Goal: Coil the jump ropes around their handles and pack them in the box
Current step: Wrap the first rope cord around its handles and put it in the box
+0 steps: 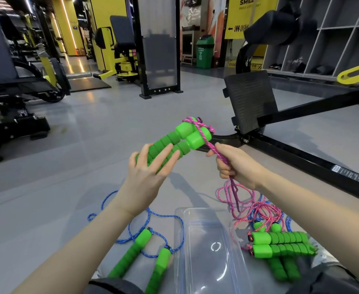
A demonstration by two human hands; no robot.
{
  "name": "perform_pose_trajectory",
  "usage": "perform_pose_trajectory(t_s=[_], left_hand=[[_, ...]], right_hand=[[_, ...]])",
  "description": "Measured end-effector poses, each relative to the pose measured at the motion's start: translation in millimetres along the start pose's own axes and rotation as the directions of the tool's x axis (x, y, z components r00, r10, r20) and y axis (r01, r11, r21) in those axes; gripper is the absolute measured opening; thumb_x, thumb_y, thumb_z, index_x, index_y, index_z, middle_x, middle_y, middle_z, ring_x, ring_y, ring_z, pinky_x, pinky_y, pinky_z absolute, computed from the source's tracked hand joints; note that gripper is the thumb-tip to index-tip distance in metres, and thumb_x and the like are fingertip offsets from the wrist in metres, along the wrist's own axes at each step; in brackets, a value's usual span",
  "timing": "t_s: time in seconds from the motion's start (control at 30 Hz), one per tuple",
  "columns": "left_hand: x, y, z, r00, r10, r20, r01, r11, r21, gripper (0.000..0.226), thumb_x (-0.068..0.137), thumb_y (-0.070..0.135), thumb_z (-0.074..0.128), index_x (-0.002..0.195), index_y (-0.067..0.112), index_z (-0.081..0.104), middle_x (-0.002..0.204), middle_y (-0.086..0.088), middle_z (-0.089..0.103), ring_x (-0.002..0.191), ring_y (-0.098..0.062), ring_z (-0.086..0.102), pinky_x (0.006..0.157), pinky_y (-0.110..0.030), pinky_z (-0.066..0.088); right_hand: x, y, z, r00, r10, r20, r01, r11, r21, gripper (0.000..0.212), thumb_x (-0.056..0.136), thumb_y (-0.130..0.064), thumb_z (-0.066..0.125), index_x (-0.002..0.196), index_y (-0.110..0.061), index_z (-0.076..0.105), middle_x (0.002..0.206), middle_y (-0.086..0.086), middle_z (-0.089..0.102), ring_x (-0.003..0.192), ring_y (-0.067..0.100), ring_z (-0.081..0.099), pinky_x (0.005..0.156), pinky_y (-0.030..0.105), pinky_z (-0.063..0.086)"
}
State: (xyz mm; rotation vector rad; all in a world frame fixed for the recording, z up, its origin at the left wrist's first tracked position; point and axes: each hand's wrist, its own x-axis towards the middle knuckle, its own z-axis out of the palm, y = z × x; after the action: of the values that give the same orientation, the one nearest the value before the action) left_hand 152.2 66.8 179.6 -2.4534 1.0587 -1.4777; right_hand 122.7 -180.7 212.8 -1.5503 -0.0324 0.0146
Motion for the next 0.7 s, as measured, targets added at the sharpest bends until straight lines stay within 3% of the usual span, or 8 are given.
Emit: perform_pose_trajectory(t_s=[0.13,0.27,0.43,0.6,0.7], left_hand=[[0,-9,3,0.996,-0.076,0.055,0.073,0.996,0.053,0.072,0.067,-0.012,0.039,0.135,0.012,0.042,0.134,-0.011,0.055,0.103,-0.046,0.053,0.077,-0.043,0.037],[-3,-17,9,0.989,-0.020,0.145,0.005,0.995,0.100,0.084,0.054,-0.015,0.053,0.134,0.011,0.042,0.131,-0.011,0.056,0.102,-0.048,0.052,0.076,-0.046,0.040],[-14,-24,14,0.966,0.041,0.254,-0.080,0.986,0.145,0.087,0.050,-0.010,0.053,0.133,0.012,0.042,0.130,-0.010,0.053,0.102,-0.048,0.051,0.076,-0.049,0.041],[-24,-28,17,0.953,0.117,0.278,-0.161,0.976,0.143,0.074,0.060,-0.004,0.038,0.132,0.012,0.042,0.130,-0.011,0.053,0.101,-0.049,0.051,0.076,-0.051,0.041],[-30,-32,20,0.932,0.146,0.333,-0.203,0.968,0.144,0.078,0.058,-0.002,0.046,0.134,0.012,0.041,0.133,-0.011,0.048,0.105,-0.050,0.048,0.079,-0.053,0.038]], right_hand=[[-11,5,13,0.997,-0.002,0.071,0.020,0.966,-0.258,0.030,0.102,-0.027,0.034,0.102,-0.011,0.059,0.046,-0.006,0.029,0.039,0.006,0.022,0.040,0.017,0.022],[-16,-4,20,0.985,0.031,0.167,0.066,0.834,-0.548,0.032,0.102,-0.027,0.035,0.110,-0.009,0.060,0.055,0.001,0.033,0.043,0.010,0.030,0.040,0.017,0.030],[-18,-34,10,0.963,0.117,0.241,0.054,0.796,-0.602,0.027,0.099,-0.025,0.044,0.096,-0.006,0.063,0.049,-0.005,0.031,0.037,0.006,0.026,0.039,0.017,0.031],[-21,-55,-1,0.967,0.077,0.244,0.107,0.744,-0.660,0.027,0.095,-0.029,0.052,0.081,-0.010,0.066,0.047,-0.010,0.032,0.040,0.007,0.028,0.042,0.019,0.032],[-21,-68,-5,0.973,0.029,0.230,0.133,0.741,-0.658,0.030,0.094,-0.030,0.054,0.075,-0.009,0.065,0.044,-0.011,0.032,0.041,0.008,0.026,0.043,0.019,0.030]])
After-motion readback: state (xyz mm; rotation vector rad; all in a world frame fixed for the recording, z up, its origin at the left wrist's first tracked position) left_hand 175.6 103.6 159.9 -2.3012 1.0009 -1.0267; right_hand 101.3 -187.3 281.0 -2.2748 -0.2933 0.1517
